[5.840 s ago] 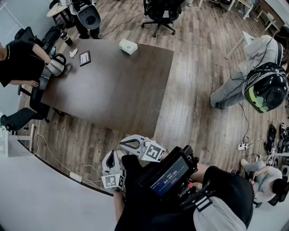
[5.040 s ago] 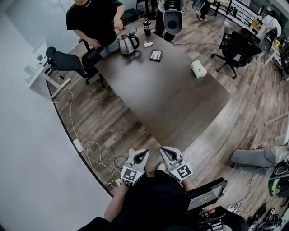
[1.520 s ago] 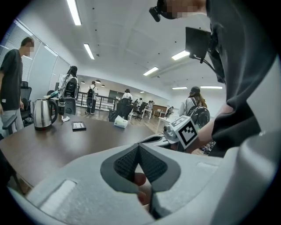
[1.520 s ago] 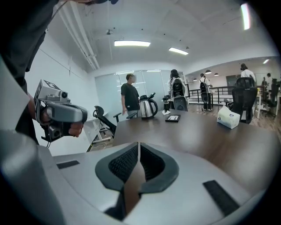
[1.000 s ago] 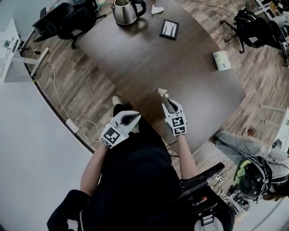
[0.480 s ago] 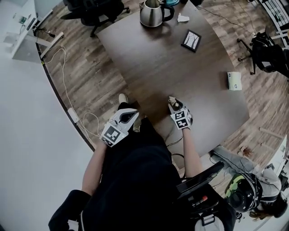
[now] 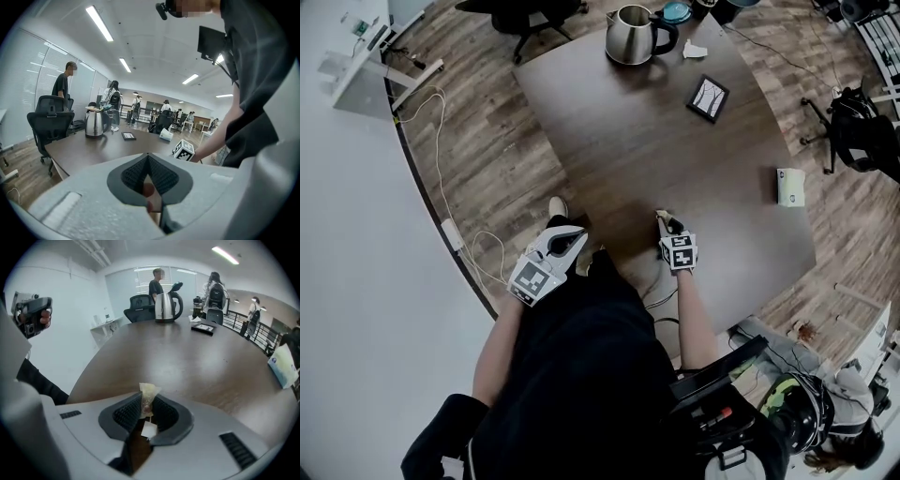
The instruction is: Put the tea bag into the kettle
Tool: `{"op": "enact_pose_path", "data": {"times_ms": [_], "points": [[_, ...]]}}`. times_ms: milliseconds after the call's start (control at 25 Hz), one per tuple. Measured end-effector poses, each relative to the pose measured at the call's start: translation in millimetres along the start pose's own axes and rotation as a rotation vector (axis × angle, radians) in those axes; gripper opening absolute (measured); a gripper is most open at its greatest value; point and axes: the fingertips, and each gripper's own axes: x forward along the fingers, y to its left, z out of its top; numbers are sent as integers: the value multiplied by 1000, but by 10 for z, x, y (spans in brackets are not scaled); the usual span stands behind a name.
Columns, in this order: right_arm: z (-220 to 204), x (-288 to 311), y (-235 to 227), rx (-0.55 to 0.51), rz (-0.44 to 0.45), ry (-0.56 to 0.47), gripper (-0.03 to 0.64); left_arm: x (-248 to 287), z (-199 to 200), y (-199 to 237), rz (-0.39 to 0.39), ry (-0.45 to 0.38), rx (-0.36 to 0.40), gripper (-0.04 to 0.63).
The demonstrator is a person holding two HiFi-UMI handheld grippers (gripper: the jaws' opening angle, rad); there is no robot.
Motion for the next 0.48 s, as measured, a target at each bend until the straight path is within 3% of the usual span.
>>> {"op": "enact_pose_path", "data": {"times_ms": [280, 480], "points": [[26, 39, -36, 18, 6, 32, 55, 106, 35, -67, -36, 5, 28, 2], [22, 3, -71, 173, 17, 1, 55, 151, 103, -117, -62, -2, 43, 2]]}}
